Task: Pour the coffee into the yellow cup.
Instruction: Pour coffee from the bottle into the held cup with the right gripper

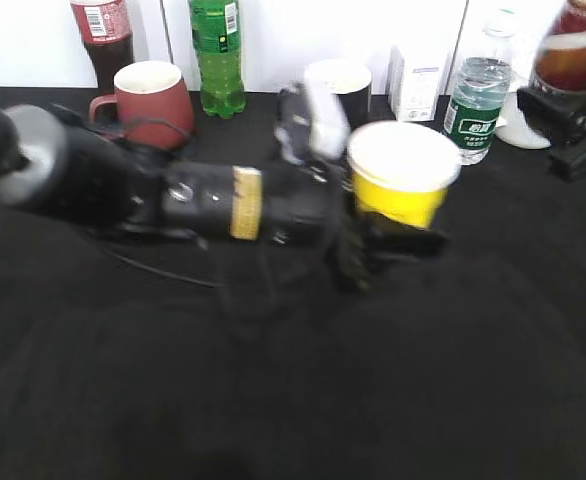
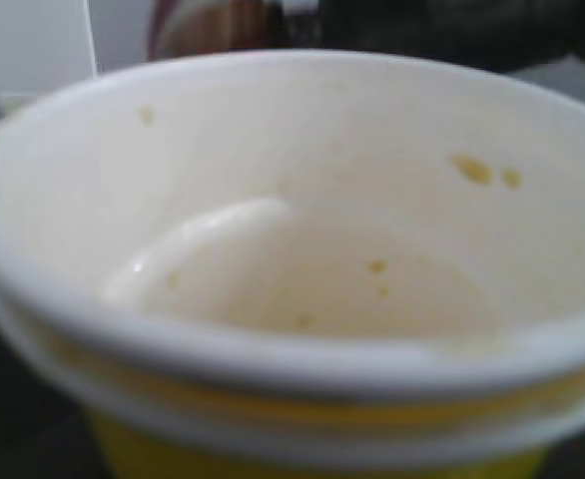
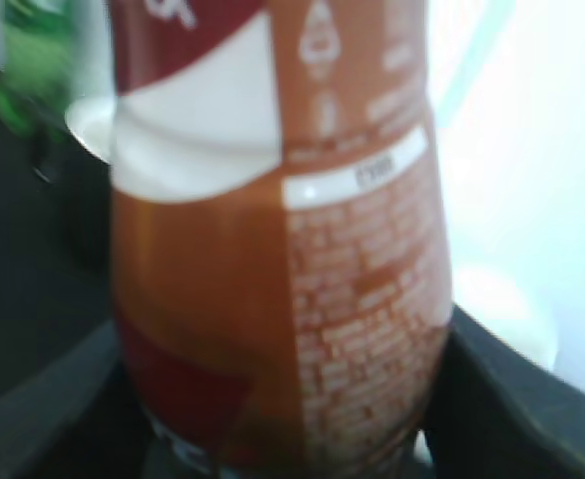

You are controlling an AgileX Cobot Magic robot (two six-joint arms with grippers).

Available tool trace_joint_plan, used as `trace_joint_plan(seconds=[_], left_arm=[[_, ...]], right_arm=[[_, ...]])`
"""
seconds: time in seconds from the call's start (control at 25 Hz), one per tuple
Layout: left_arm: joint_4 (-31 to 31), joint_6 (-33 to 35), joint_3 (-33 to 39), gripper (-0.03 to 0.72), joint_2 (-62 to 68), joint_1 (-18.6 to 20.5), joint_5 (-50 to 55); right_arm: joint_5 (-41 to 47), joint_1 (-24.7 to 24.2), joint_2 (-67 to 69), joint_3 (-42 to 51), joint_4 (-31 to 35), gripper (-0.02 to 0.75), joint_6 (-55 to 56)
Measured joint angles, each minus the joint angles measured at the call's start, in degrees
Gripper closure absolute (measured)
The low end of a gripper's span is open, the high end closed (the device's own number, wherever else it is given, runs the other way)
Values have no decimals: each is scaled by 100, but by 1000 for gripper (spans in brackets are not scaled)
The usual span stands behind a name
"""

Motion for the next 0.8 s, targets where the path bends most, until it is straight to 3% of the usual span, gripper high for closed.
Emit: trace_joint_plan(seconds=[0.16, 0.36, 0.56, 0.8], left_arm=[[-392, -2, 0, 253, 0, -295, 110], [-327, -2, 0, 253, 0, -341, 130], [152, 36, 0, 253, 0, -341, 144], [202, 109, 0, 253, 0, -341, 170]], right_arm=[[-6, 0, -229, 0, -1073, 195, -927], [-6, 0, -231, 0, -1136, 195, -2182], [-6, 0, -231, 0, -1136, 195, -3679], [-6, 0, -231, 0, -1136, 195, -4399]])
